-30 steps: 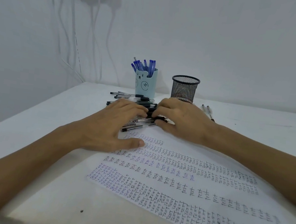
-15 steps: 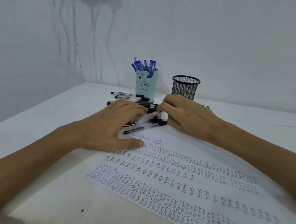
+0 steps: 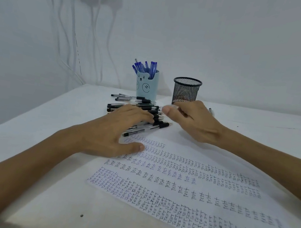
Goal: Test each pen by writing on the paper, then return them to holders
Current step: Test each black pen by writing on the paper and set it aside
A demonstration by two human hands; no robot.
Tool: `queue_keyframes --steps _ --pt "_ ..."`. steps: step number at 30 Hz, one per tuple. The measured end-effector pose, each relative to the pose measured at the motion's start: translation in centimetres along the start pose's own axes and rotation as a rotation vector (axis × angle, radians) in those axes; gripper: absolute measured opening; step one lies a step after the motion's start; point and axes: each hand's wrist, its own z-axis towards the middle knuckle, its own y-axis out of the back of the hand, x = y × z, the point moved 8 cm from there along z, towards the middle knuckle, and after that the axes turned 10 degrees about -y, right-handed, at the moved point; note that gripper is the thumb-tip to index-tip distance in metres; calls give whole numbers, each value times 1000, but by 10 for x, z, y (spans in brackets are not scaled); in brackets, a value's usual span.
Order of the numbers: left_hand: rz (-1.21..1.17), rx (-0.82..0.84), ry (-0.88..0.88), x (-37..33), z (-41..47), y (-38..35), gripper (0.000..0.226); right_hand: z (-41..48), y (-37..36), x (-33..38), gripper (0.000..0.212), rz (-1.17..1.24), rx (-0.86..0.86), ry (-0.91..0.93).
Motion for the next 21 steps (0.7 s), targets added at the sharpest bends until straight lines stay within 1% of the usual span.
queue_keyframes --steps 2,4,5,6,8,10,12,14,15,18,21 --pt "-13 11 -51 -9 2 0 61 3 0 -9 63 193 26 -96" --pt "-23 30 -79 -14 3 -1 59 8 0 -22 56 497 22 -227" --pt "-18 43 -85 -15 3 -3 60 8 0 -27 56 606 3 -283" --pt "-8 55 -90 -15 3 -4 60 7 0 -29 59 634 -17 -317" --pt "0 72 -91 -14 4 -7 58 1 -4 -31 65 616 -29 -339" --pt "-10 69 -94 -14 4 -7 57 -7 -14 -34 65 725 50 -384" --pt "-13 65 -101 -15 4 -7 57 -14 -24 -33 52 796 160 -414" --pt "-20 75 -96 -15 4 -7 57 -16 -29 -30 30 760 217 -402" --pt "-21 78 -93 -16 4 -7 57 -16 -29 -28 23 744 235 -390" --pt "-24 82 -83 -16 4 -7 58 -19 -33 -20 17 758 315 -379" --pt "-25 93 -82 -16 4 -7 57 -23 -34 -12 20 728 348 -352"
